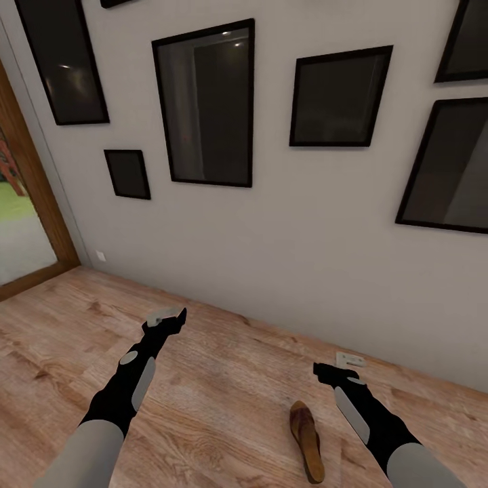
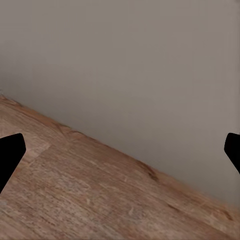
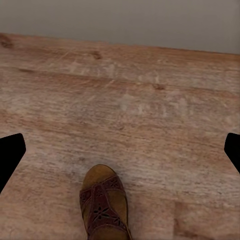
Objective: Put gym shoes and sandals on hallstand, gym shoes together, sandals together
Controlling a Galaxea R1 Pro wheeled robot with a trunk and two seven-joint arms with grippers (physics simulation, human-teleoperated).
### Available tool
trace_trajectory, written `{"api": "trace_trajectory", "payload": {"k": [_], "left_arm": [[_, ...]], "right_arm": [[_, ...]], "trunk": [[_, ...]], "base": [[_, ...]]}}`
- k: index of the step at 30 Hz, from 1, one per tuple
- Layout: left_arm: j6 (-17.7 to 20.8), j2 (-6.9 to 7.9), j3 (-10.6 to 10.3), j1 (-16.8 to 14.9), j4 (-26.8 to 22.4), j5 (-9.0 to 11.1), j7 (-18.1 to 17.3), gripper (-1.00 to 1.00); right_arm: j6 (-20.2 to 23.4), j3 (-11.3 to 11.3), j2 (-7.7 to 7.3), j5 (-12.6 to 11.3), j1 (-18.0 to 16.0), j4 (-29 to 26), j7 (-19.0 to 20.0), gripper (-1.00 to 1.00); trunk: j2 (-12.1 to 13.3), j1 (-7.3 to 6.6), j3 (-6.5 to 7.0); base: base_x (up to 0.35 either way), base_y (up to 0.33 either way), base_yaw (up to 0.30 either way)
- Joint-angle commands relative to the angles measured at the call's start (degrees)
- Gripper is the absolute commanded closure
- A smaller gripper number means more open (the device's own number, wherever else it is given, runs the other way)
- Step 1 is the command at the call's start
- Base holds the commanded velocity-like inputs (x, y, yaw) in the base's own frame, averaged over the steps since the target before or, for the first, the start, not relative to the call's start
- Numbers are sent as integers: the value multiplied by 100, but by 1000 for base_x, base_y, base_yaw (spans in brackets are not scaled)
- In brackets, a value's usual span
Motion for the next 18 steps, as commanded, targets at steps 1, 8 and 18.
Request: {"api": "trace_trajectory", "payload": {"k": [1,8,18], "left_arm": [[1,-6,26,-3,4,60,-54,-100],[-1,-6,23,-4,4,59,-59,-100],[3,-6,20,-5,3,61,-62,-100]], "right_arm": [[19,41,-10,-46,-4,-11,-52,-100],[19,35,-9,-47,-4,-11,-51,-100],[19,34,-6,-46,-4,-11,-51,-100]], "trunk": [[-2,-1,-8],[-2,-1,-43],[-13,19,-291]], "base": [[0,4,36],[0,1,124],[0,0,177]]}}
